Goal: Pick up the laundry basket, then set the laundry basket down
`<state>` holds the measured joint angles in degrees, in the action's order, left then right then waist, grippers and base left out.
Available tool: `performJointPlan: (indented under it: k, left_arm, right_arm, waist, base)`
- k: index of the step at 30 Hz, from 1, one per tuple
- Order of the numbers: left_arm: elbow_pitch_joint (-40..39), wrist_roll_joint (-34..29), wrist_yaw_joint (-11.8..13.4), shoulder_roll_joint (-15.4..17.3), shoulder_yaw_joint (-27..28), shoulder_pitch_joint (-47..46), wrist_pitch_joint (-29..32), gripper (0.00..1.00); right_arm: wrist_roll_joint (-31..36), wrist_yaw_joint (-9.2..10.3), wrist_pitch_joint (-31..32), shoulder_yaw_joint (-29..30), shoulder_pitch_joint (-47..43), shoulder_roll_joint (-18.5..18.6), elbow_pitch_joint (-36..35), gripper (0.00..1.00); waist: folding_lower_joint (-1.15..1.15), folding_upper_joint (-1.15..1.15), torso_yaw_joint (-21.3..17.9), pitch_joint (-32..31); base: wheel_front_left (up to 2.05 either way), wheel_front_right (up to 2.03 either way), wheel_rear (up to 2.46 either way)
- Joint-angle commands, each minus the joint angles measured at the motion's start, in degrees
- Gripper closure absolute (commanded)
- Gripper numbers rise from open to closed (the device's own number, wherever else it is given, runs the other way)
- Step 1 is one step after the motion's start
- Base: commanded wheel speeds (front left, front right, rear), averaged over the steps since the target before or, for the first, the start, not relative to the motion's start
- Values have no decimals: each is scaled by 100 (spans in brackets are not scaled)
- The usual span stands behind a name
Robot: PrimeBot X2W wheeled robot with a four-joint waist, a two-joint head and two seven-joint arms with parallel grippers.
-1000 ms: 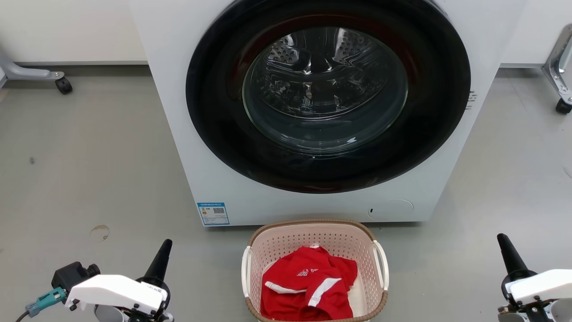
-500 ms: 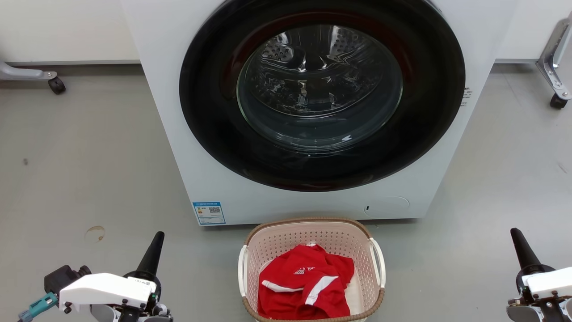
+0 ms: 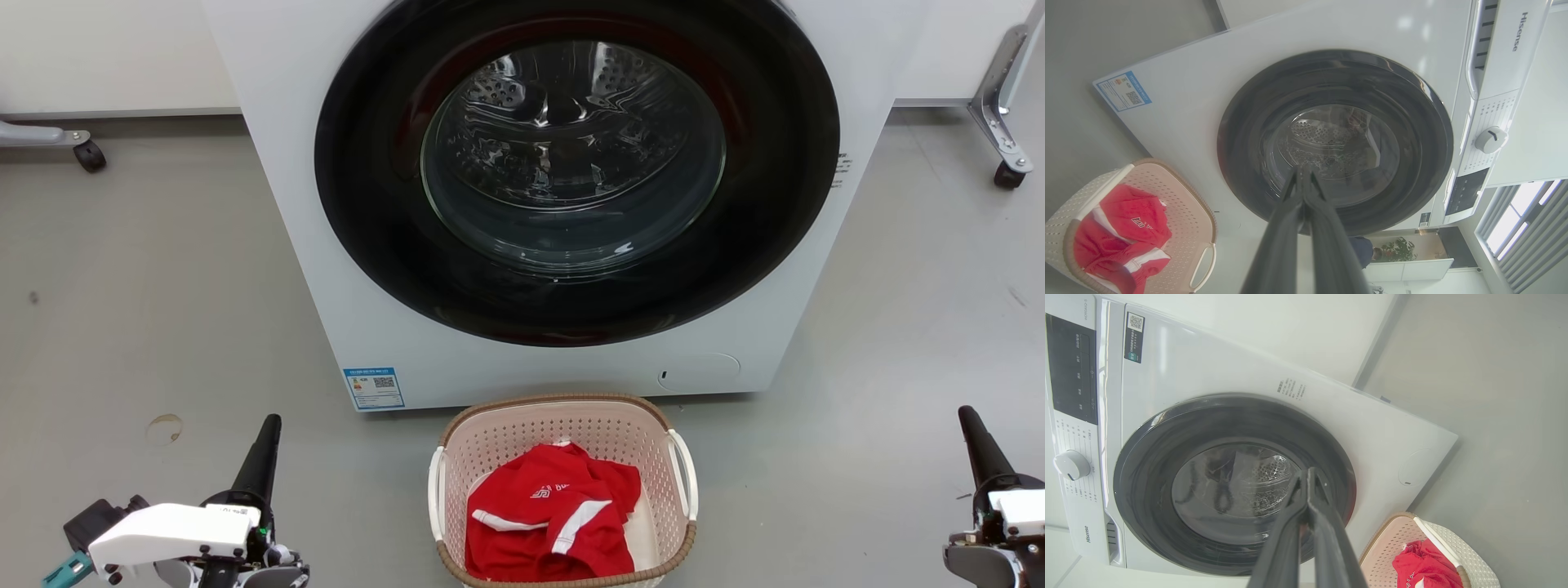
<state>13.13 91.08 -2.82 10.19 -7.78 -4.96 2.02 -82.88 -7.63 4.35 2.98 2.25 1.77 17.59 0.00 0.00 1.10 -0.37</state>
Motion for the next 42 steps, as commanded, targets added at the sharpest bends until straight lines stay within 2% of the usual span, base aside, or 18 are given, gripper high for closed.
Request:
performJointPlan:
  k: [1,19,42]
  left_arm:
    - [-107,71,-78,44,270,-113,15,100]
    - [65,428,-464,-448,1037,-93,135,100]
    - [73,359,-467,-515,1130,-98,206,100]
  right_arm:
    - [-123,12,66,-21,349,127,-204,100]
    - [-917,14,218,357,393,111,-357,100]
    - [-926,14,217,358,393,110,-358,100]
  waist:
    - [0,0,-5,3]
    - [0,0,-109,54]
    - [0,0,-109,55]
  base:
    - [0,0,0]
    - [0,0,0]
    - [0,0,0]
